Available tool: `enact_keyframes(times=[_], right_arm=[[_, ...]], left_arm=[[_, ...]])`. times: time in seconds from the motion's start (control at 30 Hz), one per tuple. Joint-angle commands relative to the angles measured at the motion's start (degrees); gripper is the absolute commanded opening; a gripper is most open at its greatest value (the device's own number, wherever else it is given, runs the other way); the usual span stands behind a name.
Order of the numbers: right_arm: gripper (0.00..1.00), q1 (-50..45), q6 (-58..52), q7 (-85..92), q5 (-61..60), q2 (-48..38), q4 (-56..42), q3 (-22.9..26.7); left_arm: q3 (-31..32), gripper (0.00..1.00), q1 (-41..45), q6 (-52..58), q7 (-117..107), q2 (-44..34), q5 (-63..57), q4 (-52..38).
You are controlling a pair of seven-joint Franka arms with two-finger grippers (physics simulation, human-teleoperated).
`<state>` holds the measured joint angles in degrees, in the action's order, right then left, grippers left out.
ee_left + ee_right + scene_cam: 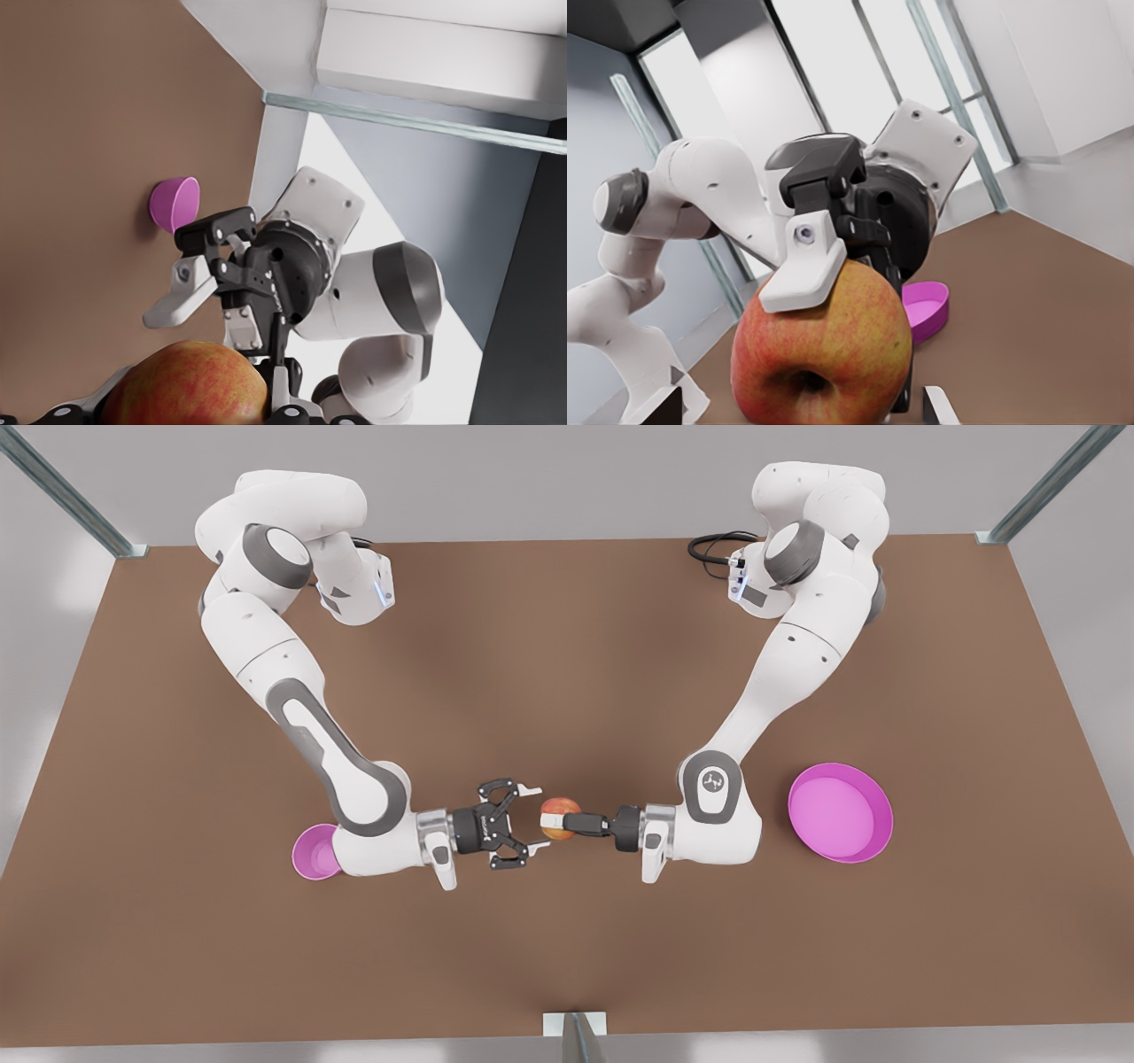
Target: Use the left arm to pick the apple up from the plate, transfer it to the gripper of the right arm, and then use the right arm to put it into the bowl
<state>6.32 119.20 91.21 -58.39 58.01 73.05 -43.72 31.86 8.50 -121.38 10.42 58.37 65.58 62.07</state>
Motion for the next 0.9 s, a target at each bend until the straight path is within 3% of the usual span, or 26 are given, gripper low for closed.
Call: enact_keyframes(times=[0.0, 0.87], right_arm=[[1.0, -0.34, 1.65, 3.71, -0.59, -0.09, -0.01, -0.05], [1.0, -3.41, 5.7, 3.36, -1.64, 1.41, -1.77, -1.01]], left_arm=[[0.04, 0.7, -0.06, -0.08, 1.53, -0.1, 0.51, -0.02], [0.04, 0.71, 0.55, -0.52, 1.35, -0.1, 0.6, 0.07]])
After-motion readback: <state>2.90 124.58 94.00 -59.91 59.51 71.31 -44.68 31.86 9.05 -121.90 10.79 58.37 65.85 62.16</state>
